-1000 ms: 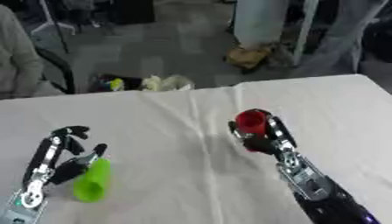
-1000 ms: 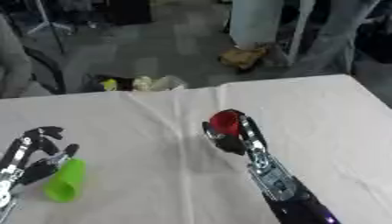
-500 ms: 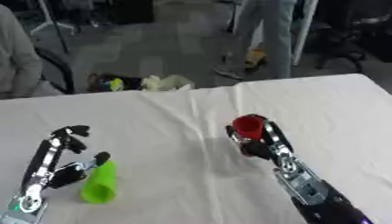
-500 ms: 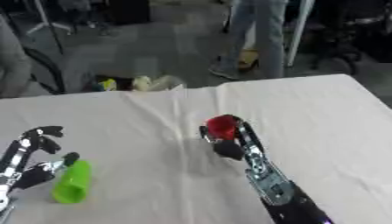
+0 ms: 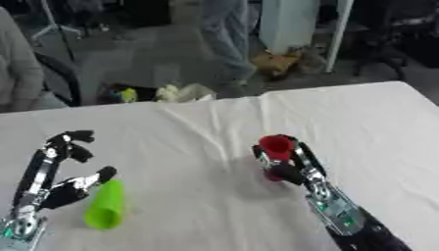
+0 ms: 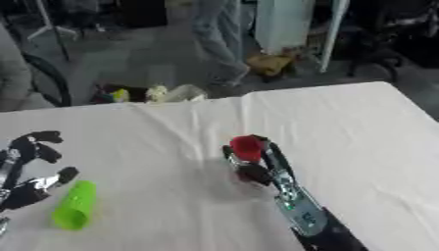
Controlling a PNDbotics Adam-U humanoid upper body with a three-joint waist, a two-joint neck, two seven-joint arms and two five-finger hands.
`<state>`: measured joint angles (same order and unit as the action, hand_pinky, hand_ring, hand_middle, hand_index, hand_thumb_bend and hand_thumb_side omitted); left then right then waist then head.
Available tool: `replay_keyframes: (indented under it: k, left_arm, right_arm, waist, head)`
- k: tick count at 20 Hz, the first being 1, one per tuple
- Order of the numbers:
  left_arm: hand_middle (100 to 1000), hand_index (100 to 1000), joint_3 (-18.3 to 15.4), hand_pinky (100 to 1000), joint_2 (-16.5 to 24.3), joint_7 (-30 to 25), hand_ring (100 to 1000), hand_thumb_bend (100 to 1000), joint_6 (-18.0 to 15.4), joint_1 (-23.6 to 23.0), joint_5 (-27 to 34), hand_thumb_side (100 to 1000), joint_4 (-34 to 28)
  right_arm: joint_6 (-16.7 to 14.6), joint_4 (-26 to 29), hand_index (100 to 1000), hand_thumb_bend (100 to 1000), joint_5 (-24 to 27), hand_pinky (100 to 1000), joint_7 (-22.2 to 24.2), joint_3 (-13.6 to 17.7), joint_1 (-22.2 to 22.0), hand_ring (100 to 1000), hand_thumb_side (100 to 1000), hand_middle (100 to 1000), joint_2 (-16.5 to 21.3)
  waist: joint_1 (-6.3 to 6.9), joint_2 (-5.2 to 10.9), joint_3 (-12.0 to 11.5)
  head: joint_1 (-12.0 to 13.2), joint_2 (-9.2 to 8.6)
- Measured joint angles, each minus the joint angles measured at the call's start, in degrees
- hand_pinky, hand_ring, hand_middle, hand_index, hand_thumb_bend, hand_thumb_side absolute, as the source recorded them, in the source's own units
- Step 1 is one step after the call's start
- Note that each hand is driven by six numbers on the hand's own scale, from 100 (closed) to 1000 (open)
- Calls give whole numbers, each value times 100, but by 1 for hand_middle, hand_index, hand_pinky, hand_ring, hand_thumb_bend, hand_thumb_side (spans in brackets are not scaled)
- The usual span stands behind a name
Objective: Pour the contents of one cup into another cup.
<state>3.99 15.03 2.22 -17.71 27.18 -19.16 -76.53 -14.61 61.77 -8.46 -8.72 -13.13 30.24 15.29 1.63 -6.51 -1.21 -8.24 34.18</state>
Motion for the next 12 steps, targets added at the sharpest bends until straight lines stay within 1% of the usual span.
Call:
replay_keyframes:
  k: [4,6,9,12]
  left_arm:
    - [654,786,-5,551,16,-5,546,816,52,-152,112,569,-260]
    - [654,785,-25,551,17,0,546,815,72,-217,154,571,-377]
    - [655,785,-39,554,28,6,547,811,91,-301,182,578,-497]
    - [655,784,-48,555,61,-5,547,811,106,-378,183,581,-594]
  right_arm:
    - [-108,-47,728,407,-197,717,37,0,-39,810,589,590,2]
    - [-172,-65,762,458,-332,756,74,0,-60,842,618,637,16]
    - [-263,-66,835,521,-543,845,161,1,-98,904,646,742,52]
    - [-370,-59,902,564,-794,903,279,2,-107,950,668,804,137]
  waist:
    - [-1,0,0]
    - [-2,0,0]
    - [-15,0,-1]
    - [-25,0,-1]
  head:
    - [-14,0]
    - [-22,0]
    - [-31,0]
    - [-41,0]
